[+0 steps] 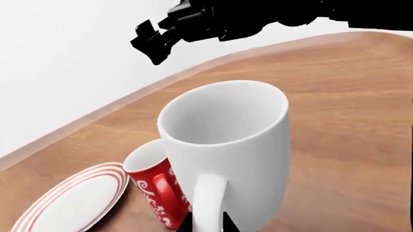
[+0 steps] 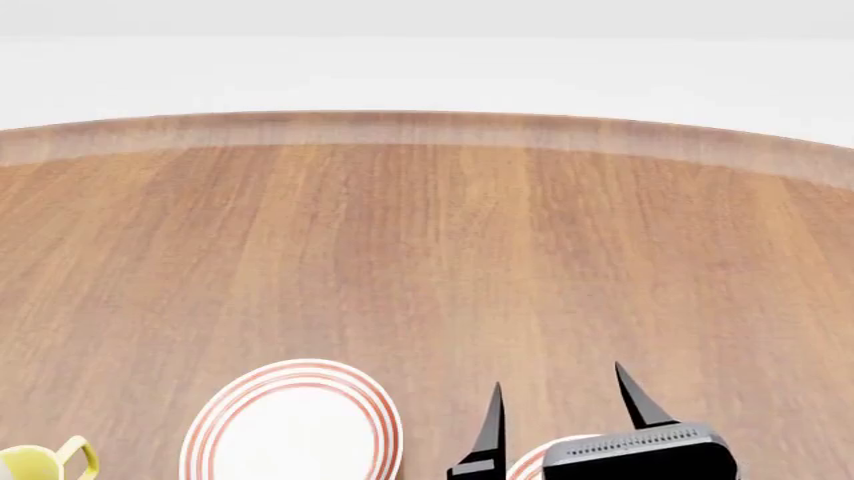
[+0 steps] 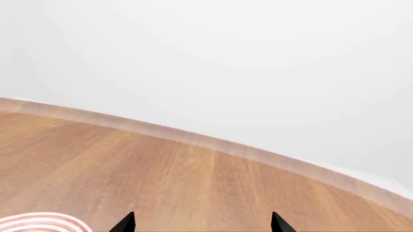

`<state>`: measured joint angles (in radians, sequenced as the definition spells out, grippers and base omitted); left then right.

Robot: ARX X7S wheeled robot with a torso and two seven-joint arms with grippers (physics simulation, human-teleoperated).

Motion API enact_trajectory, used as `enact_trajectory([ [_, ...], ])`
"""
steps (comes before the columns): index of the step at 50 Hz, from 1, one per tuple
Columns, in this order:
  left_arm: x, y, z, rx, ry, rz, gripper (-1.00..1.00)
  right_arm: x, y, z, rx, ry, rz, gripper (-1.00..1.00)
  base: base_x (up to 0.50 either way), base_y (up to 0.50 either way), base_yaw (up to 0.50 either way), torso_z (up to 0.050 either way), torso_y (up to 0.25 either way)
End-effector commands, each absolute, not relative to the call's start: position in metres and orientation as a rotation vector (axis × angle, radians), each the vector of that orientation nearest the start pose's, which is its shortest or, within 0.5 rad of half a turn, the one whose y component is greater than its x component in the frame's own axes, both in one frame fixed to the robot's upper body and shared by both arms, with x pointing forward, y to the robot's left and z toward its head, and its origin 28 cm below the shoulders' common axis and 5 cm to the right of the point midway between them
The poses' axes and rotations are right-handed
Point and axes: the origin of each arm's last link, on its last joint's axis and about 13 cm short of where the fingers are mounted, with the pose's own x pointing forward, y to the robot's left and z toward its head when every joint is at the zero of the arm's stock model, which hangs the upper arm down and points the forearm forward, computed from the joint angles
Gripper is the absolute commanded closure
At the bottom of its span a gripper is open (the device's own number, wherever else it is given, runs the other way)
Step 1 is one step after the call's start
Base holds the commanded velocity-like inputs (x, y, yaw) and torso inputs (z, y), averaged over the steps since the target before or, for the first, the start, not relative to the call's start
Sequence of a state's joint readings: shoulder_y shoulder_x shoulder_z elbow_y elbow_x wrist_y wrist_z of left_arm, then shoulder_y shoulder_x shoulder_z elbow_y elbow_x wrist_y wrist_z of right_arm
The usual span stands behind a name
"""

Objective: Put the white mug on the left plate.

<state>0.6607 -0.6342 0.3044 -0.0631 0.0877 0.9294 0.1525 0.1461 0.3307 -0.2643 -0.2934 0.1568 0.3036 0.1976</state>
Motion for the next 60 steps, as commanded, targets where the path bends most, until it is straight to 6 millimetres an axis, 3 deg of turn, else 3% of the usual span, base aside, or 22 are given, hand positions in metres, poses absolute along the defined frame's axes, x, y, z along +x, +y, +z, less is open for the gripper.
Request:
enact_trajectory([
  [1,0.025,0.286,0.004,0.305,-0.131,-0.817,1.00,0.231,-0.113,0.078,-0.192,-0.081,0.089,-1.00,0.00,0.00,0.00,0.000,0.000],
  [36,0.053,0.295,0.042,0.115,-0.284,-0.603,1.00,0.230,-0.116,0.078,-0.192,-0.083,0.079,-1.00,0.00,0.00,0.00,0.000,0.000],
  [52,0.098,0.290,0.050,-0.039,-0.323,-0.433,1.00,0.229,-0.118,0.077,-0.181,-0.085,0.072,-1.00,0.00,0.00,0.00,0.000,0.000],
  [60,0.113,0.281,0.048,-0.029,-0.289,-0.429,1.00,0.229,-0.118,0.075,-0.176,-0.080,0.073,-1.00,0.00,0.00,0.00,0.000,0.000],
])
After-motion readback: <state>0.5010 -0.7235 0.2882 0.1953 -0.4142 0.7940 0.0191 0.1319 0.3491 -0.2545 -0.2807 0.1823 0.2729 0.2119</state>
